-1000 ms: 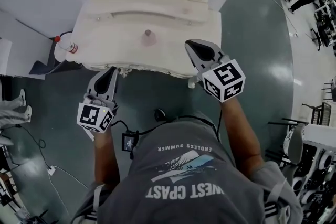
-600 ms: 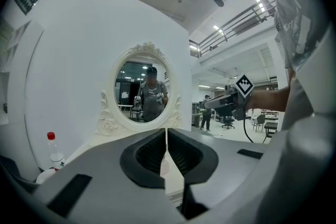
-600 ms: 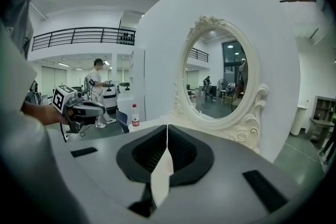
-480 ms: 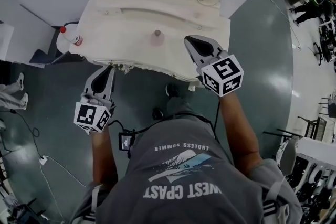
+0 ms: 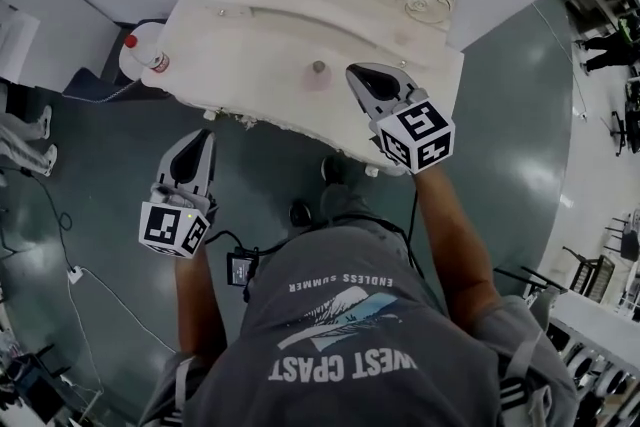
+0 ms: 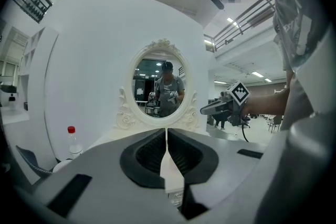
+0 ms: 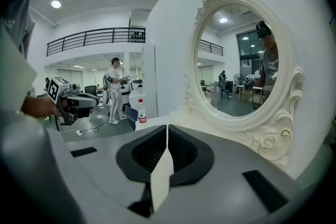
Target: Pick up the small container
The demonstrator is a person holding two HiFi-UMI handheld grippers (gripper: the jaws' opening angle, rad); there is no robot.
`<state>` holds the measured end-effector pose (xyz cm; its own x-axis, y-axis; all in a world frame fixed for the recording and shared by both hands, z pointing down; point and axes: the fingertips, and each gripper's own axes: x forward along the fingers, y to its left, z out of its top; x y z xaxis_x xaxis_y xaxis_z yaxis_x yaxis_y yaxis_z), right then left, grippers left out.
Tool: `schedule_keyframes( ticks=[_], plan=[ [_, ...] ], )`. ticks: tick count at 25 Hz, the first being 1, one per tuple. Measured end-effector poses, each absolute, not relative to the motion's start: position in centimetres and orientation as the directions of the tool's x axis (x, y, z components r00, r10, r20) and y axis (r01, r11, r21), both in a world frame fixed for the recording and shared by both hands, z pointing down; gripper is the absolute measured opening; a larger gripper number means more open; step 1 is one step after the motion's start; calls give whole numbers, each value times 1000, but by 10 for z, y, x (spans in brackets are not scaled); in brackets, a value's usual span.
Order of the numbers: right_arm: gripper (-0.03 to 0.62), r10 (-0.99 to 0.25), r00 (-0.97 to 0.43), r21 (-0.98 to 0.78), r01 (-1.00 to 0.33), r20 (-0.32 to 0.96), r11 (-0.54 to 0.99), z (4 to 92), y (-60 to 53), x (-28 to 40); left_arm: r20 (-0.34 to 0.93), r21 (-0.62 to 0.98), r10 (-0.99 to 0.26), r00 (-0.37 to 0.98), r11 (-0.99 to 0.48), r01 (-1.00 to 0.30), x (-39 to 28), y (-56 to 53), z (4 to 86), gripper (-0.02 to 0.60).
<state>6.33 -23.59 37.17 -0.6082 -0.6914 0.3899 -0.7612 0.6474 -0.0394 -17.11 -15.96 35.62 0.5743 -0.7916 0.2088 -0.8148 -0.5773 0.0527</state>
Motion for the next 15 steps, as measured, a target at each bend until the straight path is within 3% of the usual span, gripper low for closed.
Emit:
schedule_keyframes(
  ticks=[15],
  plan=[
    [73, -583, -649, -94, -703, 489, 705, 453, -295, 36, 299, 91, -814, 497, -494, -865, -194, -166, 390, 26]
  ],
)
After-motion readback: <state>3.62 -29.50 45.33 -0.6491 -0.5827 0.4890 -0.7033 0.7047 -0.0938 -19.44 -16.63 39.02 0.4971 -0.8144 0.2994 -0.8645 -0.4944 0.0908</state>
